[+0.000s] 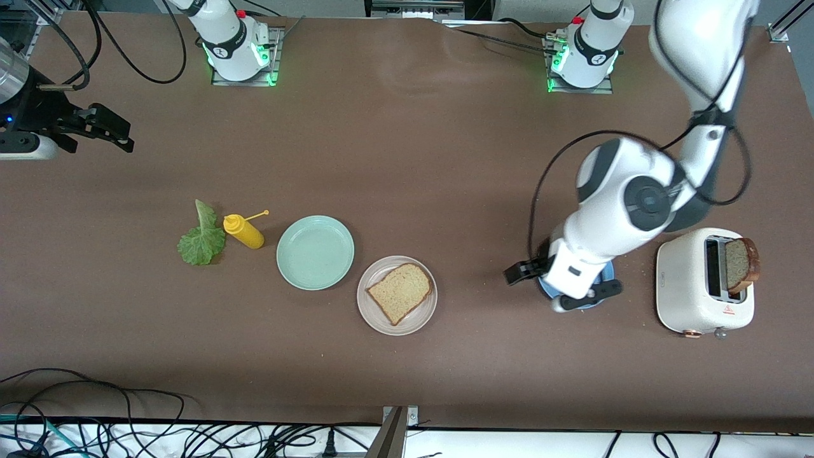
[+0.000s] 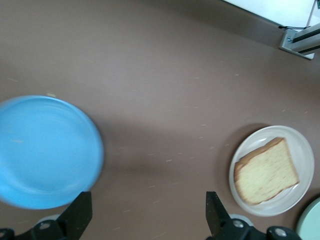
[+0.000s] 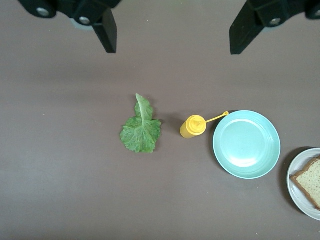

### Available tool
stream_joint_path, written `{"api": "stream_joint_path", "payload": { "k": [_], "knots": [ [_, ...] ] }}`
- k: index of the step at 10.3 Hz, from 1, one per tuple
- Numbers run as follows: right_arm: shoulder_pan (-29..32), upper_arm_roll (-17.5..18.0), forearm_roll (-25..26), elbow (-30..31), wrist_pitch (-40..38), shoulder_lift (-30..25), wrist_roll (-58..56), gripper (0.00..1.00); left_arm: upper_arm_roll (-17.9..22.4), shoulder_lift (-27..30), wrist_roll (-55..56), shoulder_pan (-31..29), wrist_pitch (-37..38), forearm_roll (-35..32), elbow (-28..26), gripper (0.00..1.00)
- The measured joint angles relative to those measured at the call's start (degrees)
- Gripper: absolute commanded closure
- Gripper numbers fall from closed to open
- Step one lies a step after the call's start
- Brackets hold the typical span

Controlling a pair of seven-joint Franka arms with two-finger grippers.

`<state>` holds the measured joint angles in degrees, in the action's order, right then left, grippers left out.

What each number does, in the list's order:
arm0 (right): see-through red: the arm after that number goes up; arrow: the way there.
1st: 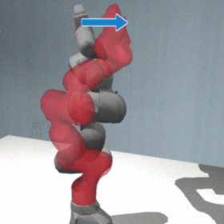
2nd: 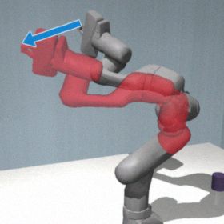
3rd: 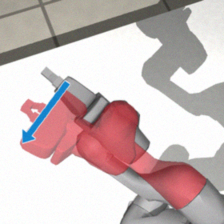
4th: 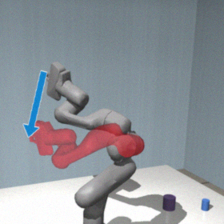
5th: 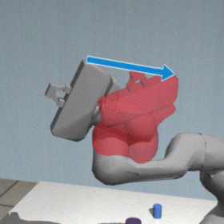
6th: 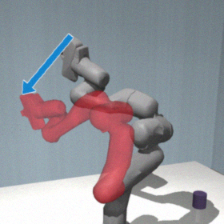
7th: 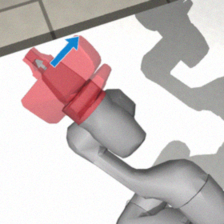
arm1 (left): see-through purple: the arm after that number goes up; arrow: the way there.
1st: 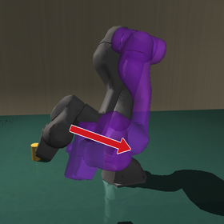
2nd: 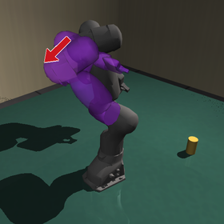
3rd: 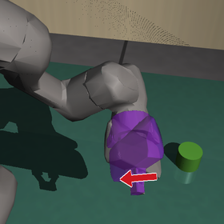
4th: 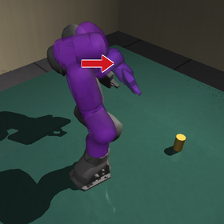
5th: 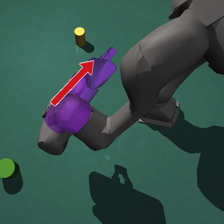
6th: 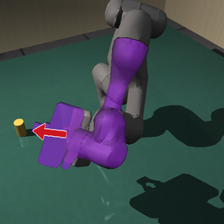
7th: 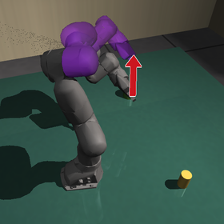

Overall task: Make sandwich on beige plate with both arms
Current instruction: 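Move the left gripper back to the toaster while the right gripper reaches lettuce, then grasp the green lettuce leaf by its stem with the right gripper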

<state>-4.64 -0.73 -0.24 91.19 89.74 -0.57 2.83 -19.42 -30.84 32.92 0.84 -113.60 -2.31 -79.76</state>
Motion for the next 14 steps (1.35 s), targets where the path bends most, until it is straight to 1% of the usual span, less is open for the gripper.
{"api": "stream_joint_path", "payload": {
  "k": [1, 3, 5, 7, 8, 10, 11, 14],
  "knots": [
    [0.0, 0.0, 0.0, 0.0, 0.0, 0.0, 0.1, 0.00, 0.1, 2.4, -4.7, -2.3, 3.2, -0.5, 0.0, 0.00],
    [0.0, 0.0, -0.2, 0.0, 0.1, 0.1, 0.5, 0.00, 0.1, 5.8, -13.6, -6.5, 7.3, -4.7, 0.0, 0.00],
    [0.0, 0.0, -0.5, 0.2, 0.0, 0.5, 0.5, 0.00, 0.1, 7.0, -19.0, -9.5, 8.4, -7.1, 0.0, 0.00],
    [0.0, 0.0, -0.5, 1.0, -0.1, 2.1, 0.4, 0.00, 0.1, 7.6, -25.5, -12.5, 10.7, -7.1, 0.0, 0.00],
    [0.1, -0.2, -0.5, 2.5, 0.4, 3.1, 0.4, 0.00, 0.0, 8.0, -28.1, -13.7, 11.9, -7.1, 0.0, 0.00],
    [0.4, -1.7, -0.5, 8.2, 4.8, 5.2, -0.3, 0.00, 0.0, 8.6, -30.0, -14.9, 13.3, -7.0, -0.1, 0.00],
    [0.6, -2.2, -0.5, 11.9, 8.4, 6.4, -1.0, 0.00, -0.1, 8.6, -30.0, -15.0, 13.6, -6.3, -0.3, 0.00],
    [0.6, -2.3, -0.5, 23.5, 23.4, 9.6, -3.4, 0.00, -0.1, 8.6, -31.2, -16.7, 13.7, -4.2, -0.9, 0.00]
  ]
}}
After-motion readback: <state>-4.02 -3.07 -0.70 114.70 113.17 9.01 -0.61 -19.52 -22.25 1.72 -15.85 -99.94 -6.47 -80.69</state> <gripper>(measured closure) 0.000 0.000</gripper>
